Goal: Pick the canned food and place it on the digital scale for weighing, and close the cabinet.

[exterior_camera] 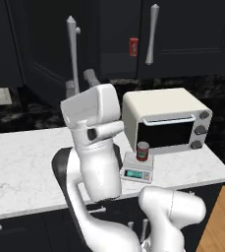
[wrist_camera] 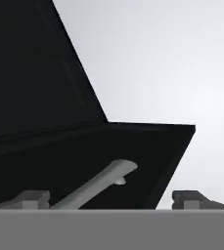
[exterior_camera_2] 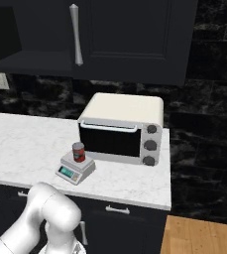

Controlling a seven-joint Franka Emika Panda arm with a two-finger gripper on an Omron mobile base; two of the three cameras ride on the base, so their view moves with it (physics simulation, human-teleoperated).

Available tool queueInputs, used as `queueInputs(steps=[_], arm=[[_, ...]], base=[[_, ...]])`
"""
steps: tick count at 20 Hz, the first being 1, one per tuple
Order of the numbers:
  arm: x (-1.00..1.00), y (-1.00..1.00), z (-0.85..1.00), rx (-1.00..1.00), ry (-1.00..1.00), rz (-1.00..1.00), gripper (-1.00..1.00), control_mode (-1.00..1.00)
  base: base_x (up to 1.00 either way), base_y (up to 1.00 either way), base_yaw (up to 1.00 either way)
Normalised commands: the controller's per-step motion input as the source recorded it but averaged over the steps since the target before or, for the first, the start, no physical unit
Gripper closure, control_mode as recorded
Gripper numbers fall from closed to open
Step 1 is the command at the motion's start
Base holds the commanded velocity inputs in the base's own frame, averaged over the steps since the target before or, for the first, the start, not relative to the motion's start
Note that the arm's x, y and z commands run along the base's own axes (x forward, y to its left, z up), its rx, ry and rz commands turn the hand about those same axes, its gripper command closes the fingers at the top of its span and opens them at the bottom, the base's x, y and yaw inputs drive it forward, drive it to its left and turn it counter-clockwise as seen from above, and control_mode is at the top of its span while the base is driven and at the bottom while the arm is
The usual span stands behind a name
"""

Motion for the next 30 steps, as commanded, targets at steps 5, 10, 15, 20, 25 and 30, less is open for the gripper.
queueInputs(steps=[5,10,15,20,25,30], arm=[[0.33,-0.72,-0.01,0.52,0.57,-0.31,-1.00,-1.00],[0.95,-0.34,-0.33,0.31,0.51,-0.25,-1.00,-1.00],[1.00,-0.08,-0.44,0.15,0.34,-0.22,-1.00,-1.00],[1.00,-0.41,-0.35,0.17,0.17,-0.16,-1.00,-1.00],[1.00,-0.82,-0.31,0.33,0.18,-0.04,-1.00,-1.00],[0.91,-0.58,-0.45,0.34,0.02,0.17,-1.00,-1.00]], base=[[0.00,0.00,0.00],[0.00,0.00,0.00],[0.00,0.00,0.00],[0.00,0.00,0.00],[0.00,0.00,0.00],[0.00,0.00,0.00]])
